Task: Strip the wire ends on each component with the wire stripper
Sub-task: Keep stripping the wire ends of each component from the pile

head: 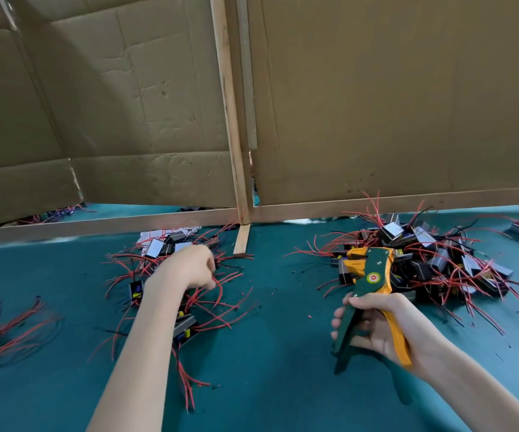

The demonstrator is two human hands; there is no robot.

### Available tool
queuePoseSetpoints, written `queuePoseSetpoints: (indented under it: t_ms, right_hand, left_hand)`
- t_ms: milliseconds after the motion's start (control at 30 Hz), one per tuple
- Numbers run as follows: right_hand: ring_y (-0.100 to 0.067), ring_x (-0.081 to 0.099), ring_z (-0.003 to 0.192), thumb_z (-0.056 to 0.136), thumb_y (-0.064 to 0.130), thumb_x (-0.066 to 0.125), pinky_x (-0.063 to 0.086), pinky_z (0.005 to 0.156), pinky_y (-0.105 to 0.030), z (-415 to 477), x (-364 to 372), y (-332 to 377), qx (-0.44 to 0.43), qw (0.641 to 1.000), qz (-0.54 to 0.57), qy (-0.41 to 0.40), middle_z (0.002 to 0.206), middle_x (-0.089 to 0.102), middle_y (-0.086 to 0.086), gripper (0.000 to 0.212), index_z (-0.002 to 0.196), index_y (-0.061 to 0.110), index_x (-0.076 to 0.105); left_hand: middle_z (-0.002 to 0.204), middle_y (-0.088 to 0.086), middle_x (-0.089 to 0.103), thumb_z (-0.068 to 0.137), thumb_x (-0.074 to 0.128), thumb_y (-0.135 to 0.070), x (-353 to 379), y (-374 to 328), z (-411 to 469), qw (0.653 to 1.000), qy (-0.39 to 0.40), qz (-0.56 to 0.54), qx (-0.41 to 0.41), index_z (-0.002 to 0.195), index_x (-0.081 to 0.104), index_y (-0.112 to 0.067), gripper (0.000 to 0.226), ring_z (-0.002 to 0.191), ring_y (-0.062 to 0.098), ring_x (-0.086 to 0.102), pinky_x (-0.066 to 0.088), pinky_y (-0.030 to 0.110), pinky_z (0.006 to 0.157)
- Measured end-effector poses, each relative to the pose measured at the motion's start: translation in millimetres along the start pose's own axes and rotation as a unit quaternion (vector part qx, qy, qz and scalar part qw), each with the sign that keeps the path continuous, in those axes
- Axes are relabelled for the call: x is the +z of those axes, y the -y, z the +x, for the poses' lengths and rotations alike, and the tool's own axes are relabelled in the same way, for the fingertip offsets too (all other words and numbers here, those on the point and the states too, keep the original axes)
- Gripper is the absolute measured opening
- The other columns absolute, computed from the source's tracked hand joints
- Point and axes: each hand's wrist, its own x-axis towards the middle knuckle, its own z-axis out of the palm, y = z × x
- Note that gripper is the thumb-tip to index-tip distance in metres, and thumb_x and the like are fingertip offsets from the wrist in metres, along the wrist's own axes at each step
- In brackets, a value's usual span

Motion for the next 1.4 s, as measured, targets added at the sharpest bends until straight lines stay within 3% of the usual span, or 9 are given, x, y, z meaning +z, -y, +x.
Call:
queuePoseSetpoints:
  t_ms: [333,533,733,867,1000,1100,1167,1267,1400]
  right_hand:
    - [-0.035,0.068,0.065,0.062,0.005,0.064,0.059,0.059,-0.046,-2.8,1.9,1.4,-0.004,1.000,-0.009,-0.008,0.076,0.065,-0.025,0.026,0.086,-0.004,0.059]
    - [-0.037,0.066,0.068,0.063,0.005,0.064,0.059,0.059,-0.046,-5.6,3.9,2.6,-0.006,1.000,-0.015,-0.008,0.079,0.064,-0.024,0.025,0.086,-0.003,0.059]
    - [-0.036,0.066,0.068,0.082,-0.001,0.055,0.060,0.060,-0.047,-5.4,3.4,2.5,-0.001,1.000,-0.024,-0.020,0.079,0.064,-0.024,0.007,0.087,-0.004,0.059]
    - [-0.036,0.066,0.068,0.065,0.004,0.063,0.060,0.060,-0.046,-5.9,3.0,3.9,0.004,1.000,-0.026,-0.018,0.079,0.064,-0.024,0.022,0.086,-0.003,0.060]
    - [-0.037,0.066,0.068,0.064,0.005,0.064,0.059,0.059,-0.045,-6.5,2.0,4.5,0.006,0.999,-0.026,-0.017,0.081,0.064,-0.025,0.025,0.087,-0.004,0.060]
    - [-0.037,0.067,0.067,0.065,0.004,0.063,0.059,0.060,-0.046,-6.9,1.3,5.5,0.008,1.000,-0.022,-0.016,0.081,0.065,-0.026,0.024,0.087,-0.004,0.060]
    - [-0.037,0.067,0.068,0.065,0.004,0.063,0.059,0.060,-0.046,-7.0,0.9,6.0,0.009,1.000,-0.021,-0.015,0.081,0.065,-0.026,0.025,0.088,-0.004,0.059]
    - [-0.037,0.066,0.068,0.065,0.005,0.063,0.060,0.060,-0.046,-7.3,0.9,6.0,0.008,1.000,-0.021,-0.014,0.081,0.065,-0.026,0.027,0.090,-0.003,0.059]
    - [-0.036,0.066,0.067,0.073,0.001,0.060,0.060,0.063,-0.048,-7.0,1.3,6.4,0.010,1.000,-0.023,-0.017,0.080,0.064,-0.025,0.017,0.090,-0.002,0.058]
  left_hand:
    - [0.082,-0.009,0.068,0.089,0.067,-0.019,2.1,15.8,9.5,0.986,-0.062,-0.135,0.081,0.077,0.062,-0.023,0.013,0.071,0.005,0.061,0.044,0.024,0.071]
    - [0.070,-0.002,0.072,0.089,0.065,-0.011,-9.5,-23.0,-1.2,0.837,-0.197,-0.481,0.170,0.085,0.064,-0.009,0.005,0.057,0.006,0.063,0.050,0.017,0.053]
    - [0.069,0.008,0.065,0.093,0.059,-0.005,31.4,-64.9,16.7,0.771,-0.116,-0.622,0.071,0.081,0.057,-0.004,0.012,0.050,0.009,0.063,0.052,0.018,0.049]
    - [0.084,0.016,0.060,0.095,0.053,-0.001,55.6,-68.4,30.9,0.795,-0.088,-0.600,0.013,0.098,0.052,0.003,0.005,0.060,0.016,0.064,0.056,0.023,0.057]
    - [0.121,0.021,0.043,0.091,0.062,-0.013,57.3,-67.1,31.5,0.919,-0.121,-0.370,-0.064,0.132,0.028,0.008,0.057,0.085,0.028,0.056,0.049,0.036,0.076]
    - [0.139,0.018,0.019,0.086,0.067,-0.014,58.7,-68.7,24.9,0.955,-0.225,-0.177,-0.078,0.146,0.005,-0.001,0.088,0.120,0.035,0.038,0.041,0.039,0.090]
    - [0.135,0.011,0.027,0.082,0.064,-0.006,59.2,-67.6,25.9,0.964,-0.252,-0.081,0.020,0.144,0.024,-0.014,0.074,0.123,0.030,0.028,0.033,0.038,0.093]
    - [0.125,0.001,0.048,0.083,0.068,-0.009,59.4,-65.1,30.1,0.970,-0.127,-0.063,0.197,0.123,0.059,-0.029,0.045,0.121,0.020,0.035,0.031,0.034,0.100]
    - [0.104,-0.003,0.065,0.080,0.074,-0.020,72.9,-69.6,32.1,0.962,-0.096,-0.082,0.242,0.097,0.073,-0.026,0.018,0.105,0.018,0.055,0.039,0.040,0.098]
